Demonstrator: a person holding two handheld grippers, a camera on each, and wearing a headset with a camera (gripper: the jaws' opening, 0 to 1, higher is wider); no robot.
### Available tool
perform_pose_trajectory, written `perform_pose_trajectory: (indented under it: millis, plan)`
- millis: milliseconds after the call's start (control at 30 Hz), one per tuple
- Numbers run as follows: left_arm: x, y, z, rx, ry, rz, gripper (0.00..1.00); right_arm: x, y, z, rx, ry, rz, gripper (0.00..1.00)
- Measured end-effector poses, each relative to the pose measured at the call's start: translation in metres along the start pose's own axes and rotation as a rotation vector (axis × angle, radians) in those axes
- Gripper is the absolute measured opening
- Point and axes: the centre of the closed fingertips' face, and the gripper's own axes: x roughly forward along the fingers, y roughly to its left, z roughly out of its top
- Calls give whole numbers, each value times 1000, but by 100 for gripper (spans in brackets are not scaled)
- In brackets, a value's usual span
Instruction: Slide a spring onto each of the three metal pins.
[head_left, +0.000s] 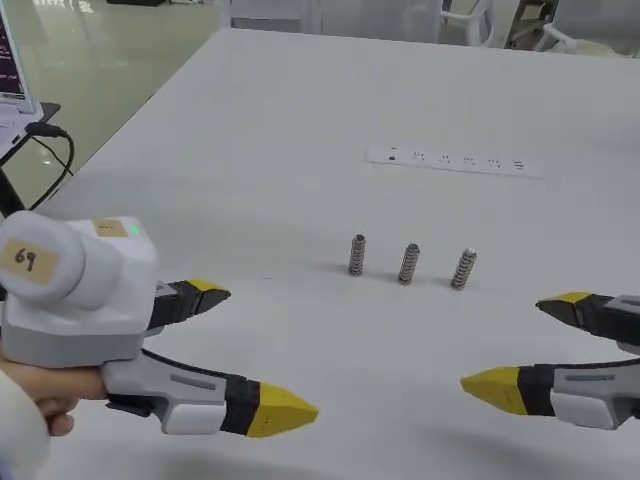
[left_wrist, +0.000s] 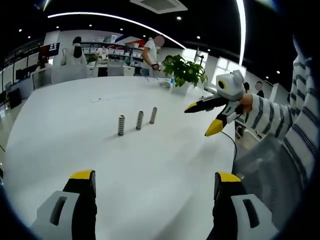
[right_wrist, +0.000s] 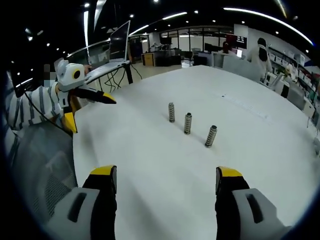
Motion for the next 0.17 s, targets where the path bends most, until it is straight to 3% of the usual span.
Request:
perform_pose_trajectory:
  millis: [167]
  plan:
    - [0, -2, -3, -5, 4, -1, 95, -5, 5, -7, 30, -33, -8, 90]
